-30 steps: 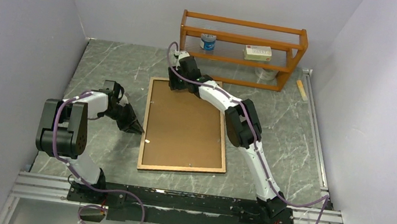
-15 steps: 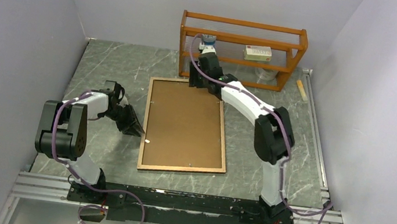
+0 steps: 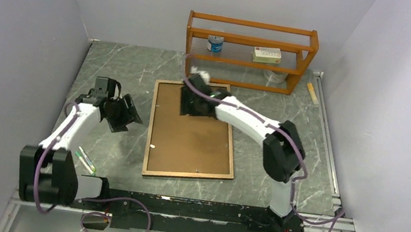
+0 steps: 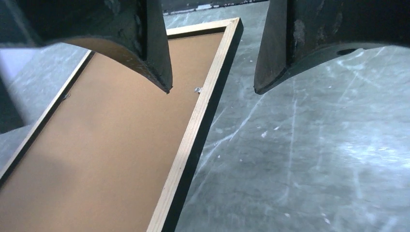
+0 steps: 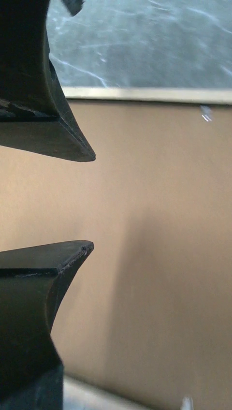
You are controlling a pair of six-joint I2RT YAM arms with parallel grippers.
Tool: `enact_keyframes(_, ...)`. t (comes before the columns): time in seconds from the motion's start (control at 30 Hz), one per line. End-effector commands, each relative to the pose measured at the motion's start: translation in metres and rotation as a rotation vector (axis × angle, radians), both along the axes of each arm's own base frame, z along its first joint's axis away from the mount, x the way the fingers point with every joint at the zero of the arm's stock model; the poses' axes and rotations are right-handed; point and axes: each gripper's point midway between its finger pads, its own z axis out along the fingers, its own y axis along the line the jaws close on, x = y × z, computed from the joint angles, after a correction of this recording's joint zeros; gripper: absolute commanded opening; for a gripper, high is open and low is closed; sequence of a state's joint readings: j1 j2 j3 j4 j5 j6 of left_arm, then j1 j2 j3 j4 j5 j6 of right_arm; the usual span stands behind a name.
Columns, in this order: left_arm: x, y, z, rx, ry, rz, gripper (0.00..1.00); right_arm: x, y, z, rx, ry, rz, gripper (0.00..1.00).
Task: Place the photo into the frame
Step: Turn over the photo frame at the center of the board.
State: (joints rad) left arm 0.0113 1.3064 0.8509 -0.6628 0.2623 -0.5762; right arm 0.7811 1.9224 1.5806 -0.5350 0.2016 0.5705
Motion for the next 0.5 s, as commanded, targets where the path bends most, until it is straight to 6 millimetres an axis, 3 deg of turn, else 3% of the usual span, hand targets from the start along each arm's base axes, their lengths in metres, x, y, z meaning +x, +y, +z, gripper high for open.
enact_keyframes(0.0, -0.007, 0.021, 0.022, 0.101, -0.083, 0.1, 0.69, -0.04, 0.06, -0.001, -0.03, 0.008, 0.081, 0.65)
enact_keyframes(0.23, -0.041, 0.038, 0.033, 0.15, -0.1, 0.259, 0.68, -0.052, 0.123, -0.023, -0.124, 0.032, 0.152, 0.62)
enact_keyframes(0.47, -0.062, 0.051, 0.043, 0.179, -0.112, 0.382, 0.7, -0.056, 0.146, -0.047, -0.165, 0.023, 0.168, 0.58)
